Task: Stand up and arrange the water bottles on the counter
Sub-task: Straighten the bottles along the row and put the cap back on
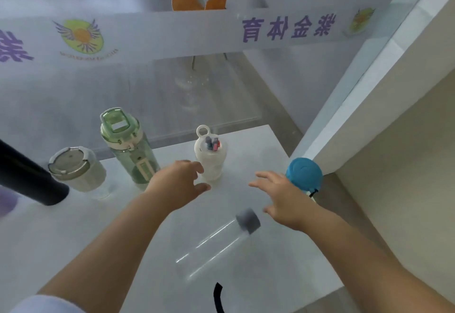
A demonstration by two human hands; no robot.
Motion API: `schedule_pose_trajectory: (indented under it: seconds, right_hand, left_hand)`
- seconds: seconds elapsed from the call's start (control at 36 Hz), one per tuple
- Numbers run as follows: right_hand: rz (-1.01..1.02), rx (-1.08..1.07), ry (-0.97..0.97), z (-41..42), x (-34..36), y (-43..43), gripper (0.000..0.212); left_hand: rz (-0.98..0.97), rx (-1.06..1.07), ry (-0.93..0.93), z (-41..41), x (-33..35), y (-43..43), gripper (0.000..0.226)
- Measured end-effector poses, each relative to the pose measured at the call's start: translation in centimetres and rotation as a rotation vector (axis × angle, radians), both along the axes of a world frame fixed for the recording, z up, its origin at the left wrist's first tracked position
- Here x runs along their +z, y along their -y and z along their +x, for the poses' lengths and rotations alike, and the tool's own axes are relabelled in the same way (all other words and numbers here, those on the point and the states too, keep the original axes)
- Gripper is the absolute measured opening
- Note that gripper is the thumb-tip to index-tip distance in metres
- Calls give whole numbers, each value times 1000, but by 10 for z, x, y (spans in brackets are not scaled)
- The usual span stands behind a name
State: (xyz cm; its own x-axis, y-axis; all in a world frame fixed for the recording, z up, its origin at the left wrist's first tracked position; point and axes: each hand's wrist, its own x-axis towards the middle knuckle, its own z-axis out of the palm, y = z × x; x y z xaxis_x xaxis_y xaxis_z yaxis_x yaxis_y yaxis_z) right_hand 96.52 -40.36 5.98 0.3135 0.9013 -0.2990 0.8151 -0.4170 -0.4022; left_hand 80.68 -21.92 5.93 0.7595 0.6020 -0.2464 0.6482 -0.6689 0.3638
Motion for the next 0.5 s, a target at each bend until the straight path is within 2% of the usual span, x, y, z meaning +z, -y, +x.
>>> schedule_pose_trajectory:
  seconds: [0.08,0.19,0.28,0.36,0.42,0.5]
  right_hand:
    - [-45,20,-52,-1,-17,6,67]
    - [-210,115,-75,-8,-41,10,71]
    - [-231,129,-104,-14,-56,9,69]
    - [-231,142,-108,-17,-63,7,65]
    - [-226,148,-120,-19,-66,4,63]
    - [-195,140,-132,-23,-67,1,59]
  left_hand:
    - [-84,0,-8,10,-12,12,45]
    - [-190,-64,-232,12,-33,30,69]
    - [-273,-56,-358,2,-51,40,81]
    - [-413,-51,-462,-13,-62,49,84]
    - [-446,-25,-449,-27,-62,49,77]
    - [-410,52,-281,-65,-53,46,60]
